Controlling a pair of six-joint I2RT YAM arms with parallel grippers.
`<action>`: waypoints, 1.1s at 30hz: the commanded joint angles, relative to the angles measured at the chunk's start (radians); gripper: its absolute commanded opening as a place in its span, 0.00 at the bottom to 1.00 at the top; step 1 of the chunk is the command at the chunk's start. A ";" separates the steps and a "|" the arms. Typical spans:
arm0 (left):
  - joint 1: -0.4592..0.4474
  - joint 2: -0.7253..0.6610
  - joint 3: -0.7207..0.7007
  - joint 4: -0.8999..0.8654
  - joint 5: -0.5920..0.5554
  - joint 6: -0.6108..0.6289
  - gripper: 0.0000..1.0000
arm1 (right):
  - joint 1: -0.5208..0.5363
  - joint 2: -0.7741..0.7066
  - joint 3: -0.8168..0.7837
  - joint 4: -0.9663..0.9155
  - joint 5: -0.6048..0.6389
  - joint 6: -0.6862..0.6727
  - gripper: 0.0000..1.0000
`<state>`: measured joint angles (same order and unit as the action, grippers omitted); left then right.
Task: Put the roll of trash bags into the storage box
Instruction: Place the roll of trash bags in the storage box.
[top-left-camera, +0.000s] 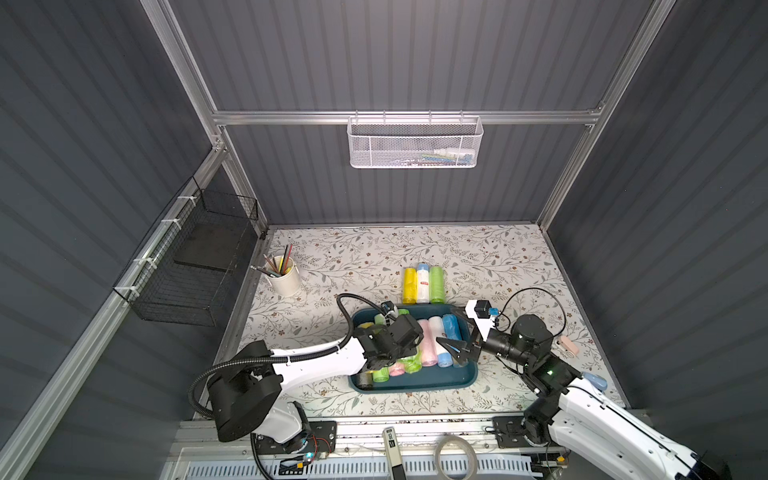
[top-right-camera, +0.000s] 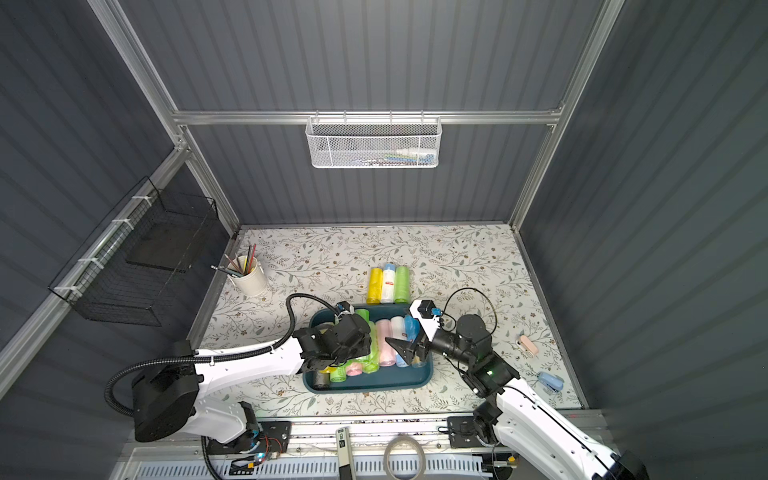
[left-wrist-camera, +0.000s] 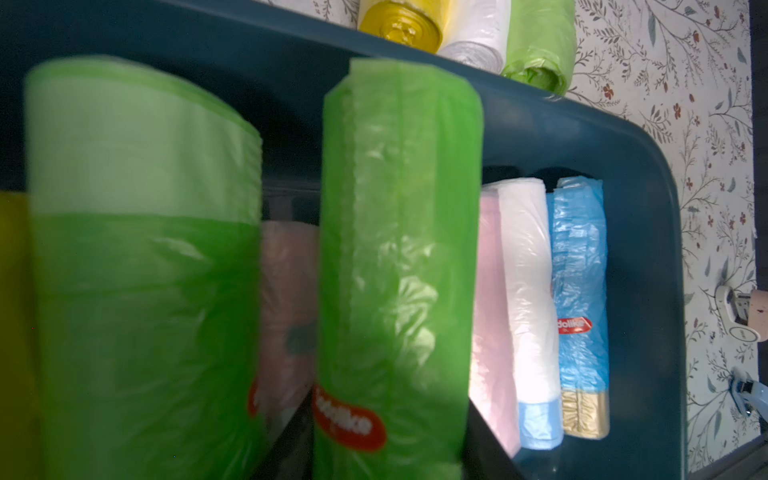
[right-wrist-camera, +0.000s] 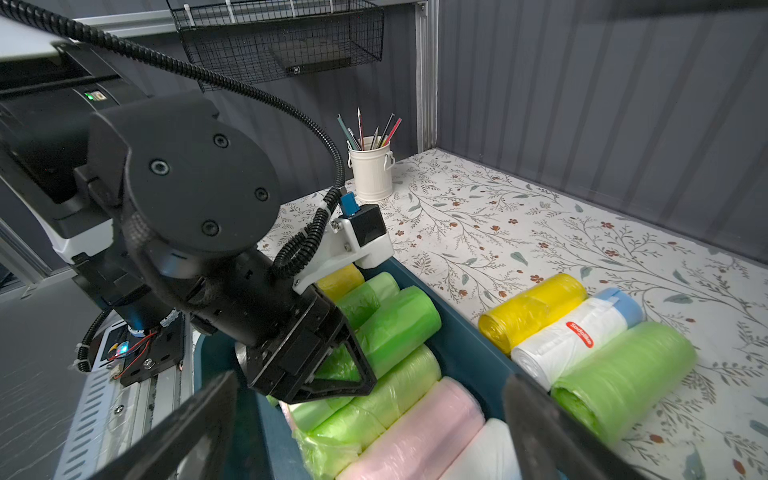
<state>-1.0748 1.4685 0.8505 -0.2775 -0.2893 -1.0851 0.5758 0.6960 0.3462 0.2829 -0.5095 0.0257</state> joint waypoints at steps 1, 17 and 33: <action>-0.007 0.018 0.042 -0.036 -0.034 0.008 0.45 | 0.004 -0.003 -0.006 0.014 -0.011 0.008 0.99; -0.008 0.011 0.047 -0.049 -0.043 0.015 0.47 | 0.003 -0.005 -0.007 0.015 -0.011 0.008 0.99; -0.010 -0.024 0.053 -0.077 -0.055 0.019 0.50 | 0.004 -0.007 -0.006 0.013 -0.011 0.009 0.99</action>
<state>-1.0760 1.4796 0.8825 -0.3153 -0.3157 -1.0813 0.5758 0.6952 0.3458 0.2832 -0.5095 0.0257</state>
